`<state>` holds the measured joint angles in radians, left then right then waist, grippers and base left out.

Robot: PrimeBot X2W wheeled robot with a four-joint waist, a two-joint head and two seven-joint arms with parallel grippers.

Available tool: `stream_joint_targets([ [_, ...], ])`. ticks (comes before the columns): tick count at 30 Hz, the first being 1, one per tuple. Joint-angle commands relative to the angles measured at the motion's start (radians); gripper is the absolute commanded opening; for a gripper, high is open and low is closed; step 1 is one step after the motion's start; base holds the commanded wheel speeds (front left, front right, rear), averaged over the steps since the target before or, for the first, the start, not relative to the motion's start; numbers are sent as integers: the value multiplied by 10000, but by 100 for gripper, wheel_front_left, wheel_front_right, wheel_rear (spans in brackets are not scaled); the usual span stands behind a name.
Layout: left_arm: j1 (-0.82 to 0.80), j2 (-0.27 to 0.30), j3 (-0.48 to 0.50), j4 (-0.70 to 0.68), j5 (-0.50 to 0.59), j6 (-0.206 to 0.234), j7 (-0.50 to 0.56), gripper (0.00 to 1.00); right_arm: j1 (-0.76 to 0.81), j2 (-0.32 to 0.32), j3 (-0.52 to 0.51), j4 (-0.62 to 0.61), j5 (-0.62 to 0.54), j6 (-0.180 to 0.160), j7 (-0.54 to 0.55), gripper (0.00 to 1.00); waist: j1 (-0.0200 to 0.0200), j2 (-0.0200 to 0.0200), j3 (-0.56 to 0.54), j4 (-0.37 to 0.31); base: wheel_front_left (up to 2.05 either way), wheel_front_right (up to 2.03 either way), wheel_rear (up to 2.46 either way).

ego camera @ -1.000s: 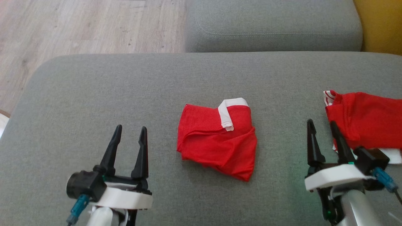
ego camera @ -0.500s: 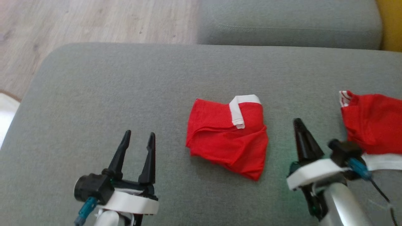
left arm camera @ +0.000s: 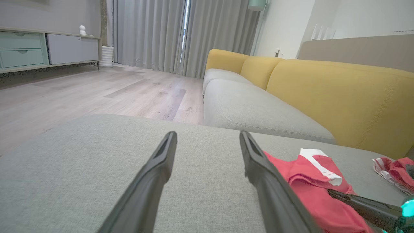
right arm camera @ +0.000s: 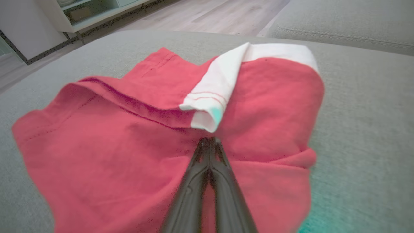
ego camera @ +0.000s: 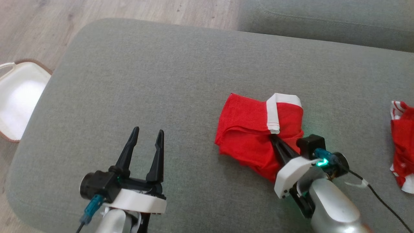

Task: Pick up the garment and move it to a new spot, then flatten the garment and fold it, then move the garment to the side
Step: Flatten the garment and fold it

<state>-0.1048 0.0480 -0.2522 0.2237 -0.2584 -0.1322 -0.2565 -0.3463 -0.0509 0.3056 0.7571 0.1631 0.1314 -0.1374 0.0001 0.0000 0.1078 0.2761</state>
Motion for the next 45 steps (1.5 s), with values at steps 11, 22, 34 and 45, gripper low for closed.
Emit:
stream_joint_targets([
  [11,-549,22,143,-177,-209,17,-53,100,-2032,6,1362,553,730,-7,-712,0,-1,0,105,389,0,0,0],
  [22,-751,22,-37,-74,-349,16,-53,100,-3224,6,3590,653,1915,-7,-537,0,-1,0,290,763,0,0,0],
  [34,-583,22,453,-281,-211,63,-53,100,-3352,7,3443,601,2596,-7,-1129,0,-1,0,-68,-67,0,0,0],
  [45,-267,22,803,-664,-68,107,-53,100,-1147,-71,-1174,-1588,-63,-7,-1241,0,-1,0,-600,-997,0,0,0],
])
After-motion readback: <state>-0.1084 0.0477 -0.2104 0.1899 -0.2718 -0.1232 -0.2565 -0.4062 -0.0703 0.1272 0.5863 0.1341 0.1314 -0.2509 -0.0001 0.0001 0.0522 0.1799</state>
